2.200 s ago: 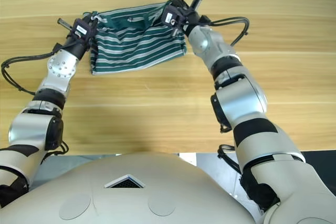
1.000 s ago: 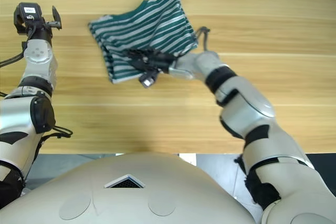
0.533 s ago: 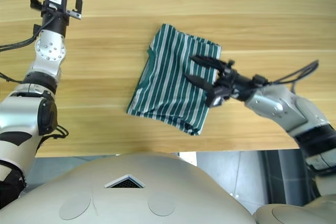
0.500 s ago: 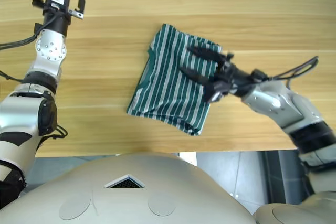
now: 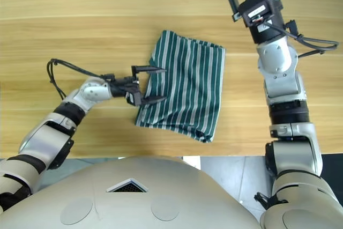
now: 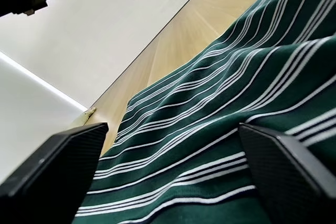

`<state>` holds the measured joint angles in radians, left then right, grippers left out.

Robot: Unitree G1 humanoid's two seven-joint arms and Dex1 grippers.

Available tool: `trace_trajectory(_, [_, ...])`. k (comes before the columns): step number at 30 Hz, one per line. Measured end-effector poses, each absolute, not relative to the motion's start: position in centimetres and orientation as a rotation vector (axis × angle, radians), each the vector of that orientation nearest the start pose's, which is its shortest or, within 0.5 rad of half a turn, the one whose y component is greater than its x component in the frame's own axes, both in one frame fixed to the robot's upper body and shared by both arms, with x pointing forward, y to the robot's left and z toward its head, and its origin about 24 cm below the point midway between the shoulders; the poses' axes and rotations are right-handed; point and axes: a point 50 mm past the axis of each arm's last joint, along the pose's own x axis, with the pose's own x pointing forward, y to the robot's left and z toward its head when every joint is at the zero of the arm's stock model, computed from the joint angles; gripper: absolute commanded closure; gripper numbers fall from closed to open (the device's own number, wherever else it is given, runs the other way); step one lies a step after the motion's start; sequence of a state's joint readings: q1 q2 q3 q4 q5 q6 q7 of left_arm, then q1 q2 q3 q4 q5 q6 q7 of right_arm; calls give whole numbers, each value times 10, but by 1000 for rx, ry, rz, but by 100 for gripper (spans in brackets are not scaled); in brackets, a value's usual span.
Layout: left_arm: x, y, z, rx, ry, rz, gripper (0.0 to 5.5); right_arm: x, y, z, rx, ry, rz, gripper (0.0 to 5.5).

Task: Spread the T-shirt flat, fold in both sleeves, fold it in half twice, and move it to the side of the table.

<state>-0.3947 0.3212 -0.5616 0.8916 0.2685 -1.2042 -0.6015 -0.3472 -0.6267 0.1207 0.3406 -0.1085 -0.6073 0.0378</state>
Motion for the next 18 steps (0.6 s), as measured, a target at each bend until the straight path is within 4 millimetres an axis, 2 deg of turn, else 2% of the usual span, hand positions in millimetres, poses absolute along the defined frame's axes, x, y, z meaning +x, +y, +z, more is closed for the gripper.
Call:
trace_trajectory(3, [231, 83, -2, 701, -434, -1431, 88, 307, -217, 126, -767, -502, 254, 267])
trace_trajectory(6, [243, 87, 1, 788, -422, -1365, 88, 307, -212, 119, -852, -478, 316, 267])
trace_trajectory(8, [252, 101, 3, 838, -393, -1292, 88, 303, -210, 113, -903, -469, 366, 267])
trace_trajectory(11, [264, 136, 3, 915, -313, -1131, 88, 292, -214, 94, -1007, -406, 441, 267])
trace_trajectory(14, [261, 166, -1, 927, -245, -1021, 88, 282, -223, 78, -1073, -338, 490, 267])
trace_trajectory(16, [255, 175, -2, 907, -231, -982, 88, 270, -221, 64, -1107, -300, 601, 267])
trace_trajectory(18, [250, 178, -3, 883, -228, -956, 88, 250, -210, 50, -1118, -296, 768, 267])
